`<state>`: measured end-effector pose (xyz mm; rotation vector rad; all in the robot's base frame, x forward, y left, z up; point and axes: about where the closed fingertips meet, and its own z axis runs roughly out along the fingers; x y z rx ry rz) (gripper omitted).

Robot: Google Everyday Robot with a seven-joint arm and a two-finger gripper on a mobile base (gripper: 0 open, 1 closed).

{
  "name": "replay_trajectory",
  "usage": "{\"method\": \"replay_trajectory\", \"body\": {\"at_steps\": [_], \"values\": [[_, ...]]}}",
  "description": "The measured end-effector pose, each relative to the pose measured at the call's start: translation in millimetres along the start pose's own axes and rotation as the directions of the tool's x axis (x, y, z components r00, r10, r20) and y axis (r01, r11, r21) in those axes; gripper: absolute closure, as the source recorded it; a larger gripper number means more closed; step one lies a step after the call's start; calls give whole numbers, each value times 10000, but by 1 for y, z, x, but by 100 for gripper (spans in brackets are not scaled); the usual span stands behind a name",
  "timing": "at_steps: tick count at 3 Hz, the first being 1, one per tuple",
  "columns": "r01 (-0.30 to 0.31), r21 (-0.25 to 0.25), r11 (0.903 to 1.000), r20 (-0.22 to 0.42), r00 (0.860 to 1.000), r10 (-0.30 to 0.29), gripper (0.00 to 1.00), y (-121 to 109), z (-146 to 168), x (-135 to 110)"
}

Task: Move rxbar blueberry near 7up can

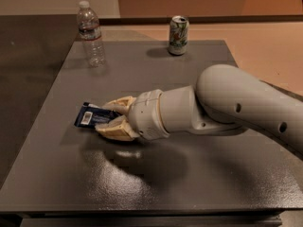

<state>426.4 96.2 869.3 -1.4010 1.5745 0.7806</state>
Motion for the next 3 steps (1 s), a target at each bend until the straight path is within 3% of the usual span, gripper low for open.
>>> {"method": "replay_trajectory", "body": {"at_steps": [1,2,3], "values": [[-72,1014,9948,487,9988,22,100,-17,-40,-2],[-5,1494,9888,807,9967,-117,100,-28,-67,-3],[-81,1914,9815,331,9995,18,100,-39,-82,3]]}}
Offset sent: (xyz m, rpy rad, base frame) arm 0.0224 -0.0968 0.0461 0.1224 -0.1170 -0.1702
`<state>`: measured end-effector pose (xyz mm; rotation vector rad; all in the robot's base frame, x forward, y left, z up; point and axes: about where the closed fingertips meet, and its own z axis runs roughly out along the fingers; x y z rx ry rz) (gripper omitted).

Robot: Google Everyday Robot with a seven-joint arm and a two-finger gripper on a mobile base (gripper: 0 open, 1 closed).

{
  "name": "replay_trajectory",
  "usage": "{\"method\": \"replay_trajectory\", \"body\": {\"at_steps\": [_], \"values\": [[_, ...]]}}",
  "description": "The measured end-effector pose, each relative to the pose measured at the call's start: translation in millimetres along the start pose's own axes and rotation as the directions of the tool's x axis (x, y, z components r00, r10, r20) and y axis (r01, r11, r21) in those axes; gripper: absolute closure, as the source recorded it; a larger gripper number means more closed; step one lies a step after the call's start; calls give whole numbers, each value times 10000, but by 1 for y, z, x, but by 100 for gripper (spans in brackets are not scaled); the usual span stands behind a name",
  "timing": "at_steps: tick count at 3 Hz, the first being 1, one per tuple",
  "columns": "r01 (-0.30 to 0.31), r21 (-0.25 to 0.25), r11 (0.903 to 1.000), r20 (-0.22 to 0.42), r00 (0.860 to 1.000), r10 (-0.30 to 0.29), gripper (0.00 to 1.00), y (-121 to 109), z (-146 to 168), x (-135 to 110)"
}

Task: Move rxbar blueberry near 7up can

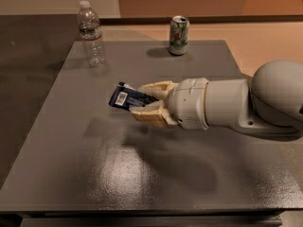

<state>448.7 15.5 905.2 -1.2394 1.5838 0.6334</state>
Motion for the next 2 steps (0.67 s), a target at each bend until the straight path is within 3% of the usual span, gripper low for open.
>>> {"method": "replay_trajectory", "body": {"at_steps": [2], "values": [[-711,1153,9908,-1125,9901,842,100,-46,-27,25]]}}
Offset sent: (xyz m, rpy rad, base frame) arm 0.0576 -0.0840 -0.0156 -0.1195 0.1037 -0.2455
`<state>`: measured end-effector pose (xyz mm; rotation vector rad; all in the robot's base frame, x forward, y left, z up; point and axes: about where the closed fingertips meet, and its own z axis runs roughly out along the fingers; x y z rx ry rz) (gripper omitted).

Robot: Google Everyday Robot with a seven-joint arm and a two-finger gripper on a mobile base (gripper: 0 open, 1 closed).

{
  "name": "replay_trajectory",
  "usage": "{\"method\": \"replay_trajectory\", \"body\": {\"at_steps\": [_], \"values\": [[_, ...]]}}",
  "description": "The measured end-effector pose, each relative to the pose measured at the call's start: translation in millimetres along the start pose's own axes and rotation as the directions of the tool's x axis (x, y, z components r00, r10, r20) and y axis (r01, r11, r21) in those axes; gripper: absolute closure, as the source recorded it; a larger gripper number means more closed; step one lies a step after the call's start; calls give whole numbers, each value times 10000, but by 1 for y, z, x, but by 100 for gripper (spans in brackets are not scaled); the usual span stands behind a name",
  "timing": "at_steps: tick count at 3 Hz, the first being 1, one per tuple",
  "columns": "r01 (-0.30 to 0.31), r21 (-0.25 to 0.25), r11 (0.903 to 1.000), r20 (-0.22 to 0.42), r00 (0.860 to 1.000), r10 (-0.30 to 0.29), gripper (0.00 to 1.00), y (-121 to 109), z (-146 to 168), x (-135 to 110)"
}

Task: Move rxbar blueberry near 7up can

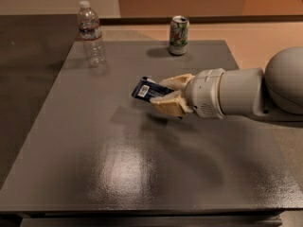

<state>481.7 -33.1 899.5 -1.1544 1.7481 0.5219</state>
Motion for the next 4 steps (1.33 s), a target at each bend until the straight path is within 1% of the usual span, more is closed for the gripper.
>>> {"method": "replay_trajectory", "body": {"at_steps": [1,2,3,4], "values": [[76,228,9997,-755,9971,-58,100,-23,-1,5],[81,230,9997,-747,9972,-64,100,-23,-1,4],[-349,650,9973,-867,9954,404,100,-37,6,4],[-1144,1488,9822,-900,9876,1287,100,-75,19,6]]}}
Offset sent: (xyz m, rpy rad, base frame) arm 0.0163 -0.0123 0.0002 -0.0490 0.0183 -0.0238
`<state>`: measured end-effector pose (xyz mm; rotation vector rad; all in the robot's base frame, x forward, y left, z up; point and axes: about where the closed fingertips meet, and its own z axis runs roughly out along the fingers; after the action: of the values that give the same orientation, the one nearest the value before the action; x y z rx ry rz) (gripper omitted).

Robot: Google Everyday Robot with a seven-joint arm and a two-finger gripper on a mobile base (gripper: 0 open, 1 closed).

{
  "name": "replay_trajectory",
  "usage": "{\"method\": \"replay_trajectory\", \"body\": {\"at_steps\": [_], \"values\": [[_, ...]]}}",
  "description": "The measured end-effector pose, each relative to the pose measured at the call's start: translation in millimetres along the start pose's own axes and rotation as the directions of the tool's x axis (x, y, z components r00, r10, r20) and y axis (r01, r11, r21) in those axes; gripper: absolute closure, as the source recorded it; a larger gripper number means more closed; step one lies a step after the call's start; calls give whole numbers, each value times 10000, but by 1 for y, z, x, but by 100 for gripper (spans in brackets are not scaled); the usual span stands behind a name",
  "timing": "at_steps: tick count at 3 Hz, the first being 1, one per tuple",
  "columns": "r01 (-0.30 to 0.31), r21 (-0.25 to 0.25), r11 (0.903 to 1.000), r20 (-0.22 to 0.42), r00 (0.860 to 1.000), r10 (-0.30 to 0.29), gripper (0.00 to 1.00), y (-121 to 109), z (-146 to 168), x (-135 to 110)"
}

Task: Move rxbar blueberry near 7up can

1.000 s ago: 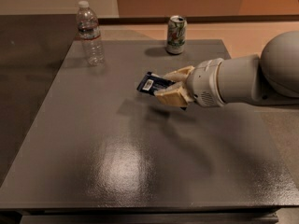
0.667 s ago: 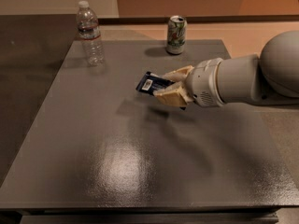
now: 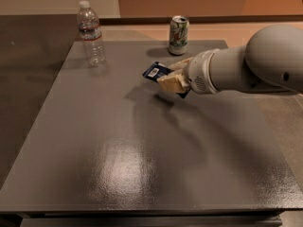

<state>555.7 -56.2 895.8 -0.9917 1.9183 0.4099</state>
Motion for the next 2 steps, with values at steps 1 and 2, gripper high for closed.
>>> {"method": "replay_trajectory", "body": {"at_steps": [1,2], "values": [[-504,559,9972,-4,9987,505,100,-33,16,-6],[-774,1091,9910,-121,9968,792,100,-64,24,-9]]}}
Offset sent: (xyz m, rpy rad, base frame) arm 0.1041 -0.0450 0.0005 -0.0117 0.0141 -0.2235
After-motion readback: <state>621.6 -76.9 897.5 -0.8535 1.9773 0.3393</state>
